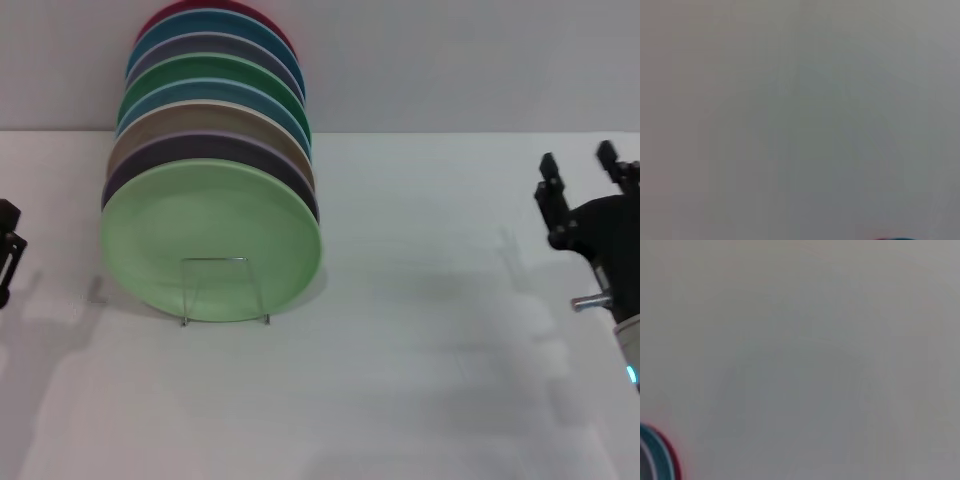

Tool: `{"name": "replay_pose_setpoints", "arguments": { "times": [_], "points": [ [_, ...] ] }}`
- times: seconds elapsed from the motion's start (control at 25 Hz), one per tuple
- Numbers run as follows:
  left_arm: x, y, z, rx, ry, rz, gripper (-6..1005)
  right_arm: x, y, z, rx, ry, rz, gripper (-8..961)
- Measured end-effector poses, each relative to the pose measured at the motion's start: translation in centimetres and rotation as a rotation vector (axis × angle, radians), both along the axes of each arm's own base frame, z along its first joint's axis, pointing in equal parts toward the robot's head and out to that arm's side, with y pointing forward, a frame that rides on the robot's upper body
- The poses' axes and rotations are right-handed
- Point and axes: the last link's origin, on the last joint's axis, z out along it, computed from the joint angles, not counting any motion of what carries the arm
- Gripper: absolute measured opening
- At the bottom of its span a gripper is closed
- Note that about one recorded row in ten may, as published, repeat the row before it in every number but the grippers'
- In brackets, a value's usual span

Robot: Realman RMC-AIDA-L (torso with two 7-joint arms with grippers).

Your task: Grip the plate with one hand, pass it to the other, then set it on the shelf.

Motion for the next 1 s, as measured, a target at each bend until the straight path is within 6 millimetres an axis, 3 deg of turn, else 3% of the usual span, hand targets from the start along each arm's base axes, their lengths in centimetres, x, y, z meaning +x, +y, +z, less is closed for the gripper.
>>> {"name": "replay_pose_setpoints", "arguments": {
  "times": [0.48, 1.0],
  "points": [
    [0.3, 1.1, -0.3, -0.006, -0.012, 0.014, 764, 0.8, 1.1, 0.7, -0.012, 0.032, -0.012, 667],
    [-0.6, 1.9, 0.5, 0.037, -0.003, 0.09, 757, 0.2, 2.4, 0.9, -0.027, 0.03, 0.014, 668]
  ]
}}
